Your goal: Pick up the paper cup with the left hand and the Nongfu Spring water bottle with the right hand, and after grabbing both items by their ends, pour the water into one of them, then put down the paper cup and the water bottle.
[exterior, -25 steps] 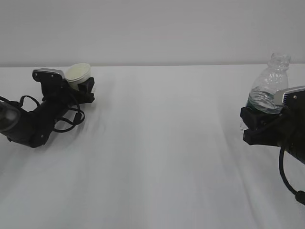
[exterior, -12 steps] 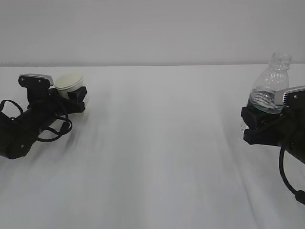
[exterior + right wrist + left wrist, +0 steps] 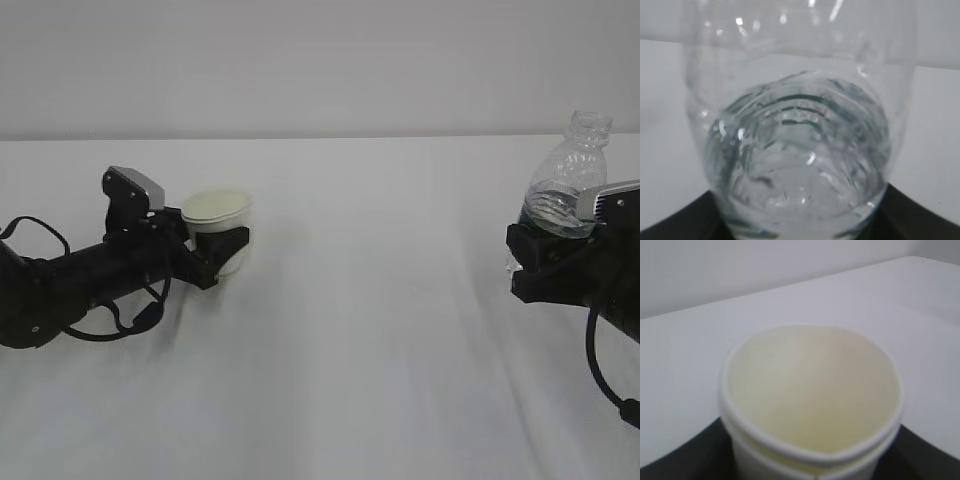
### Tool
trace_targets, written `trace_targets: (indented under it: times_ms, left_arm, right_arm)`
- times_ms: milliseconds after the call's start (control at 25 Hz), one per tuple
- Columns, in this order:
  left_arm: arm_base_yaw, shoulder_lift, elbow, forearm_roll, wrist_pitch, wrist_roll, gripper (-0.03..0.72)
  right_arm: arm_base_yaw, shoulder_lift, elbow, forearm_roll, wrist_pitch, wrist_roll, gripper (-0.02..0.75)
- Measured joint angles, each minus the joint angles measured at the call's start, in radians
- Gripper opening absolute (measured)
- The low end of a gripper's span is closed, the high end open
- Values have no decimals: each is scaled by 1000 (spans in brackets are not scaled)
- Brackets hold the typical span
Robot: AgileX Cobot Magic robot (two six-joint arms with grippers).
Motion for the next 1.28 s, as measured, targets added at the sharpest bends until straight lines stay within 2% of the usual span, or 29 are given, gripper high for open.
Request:
trace_targets:
  times_ms: [200, 600, 1080, 1280]
  left_arm:
    - [-87, -5, 0, 98, 0, -22, 465]
    - [-296, -91, 0, 200, 4, -30, 465]
    - [-408, -109, 1, 218, 0, -69, 465]
    - [-424, -109, 1, 198, 0, -71, 457]
  right_arm:
    - [0, 0, 0, 0, 6, 0, 404]
    - [0, 0, 0, 2, 20, 0, 403]
    - [0, 0, 0, 2, 43, -31, 403]
    - [0, 0, 0, 0, 52, -62, 403]
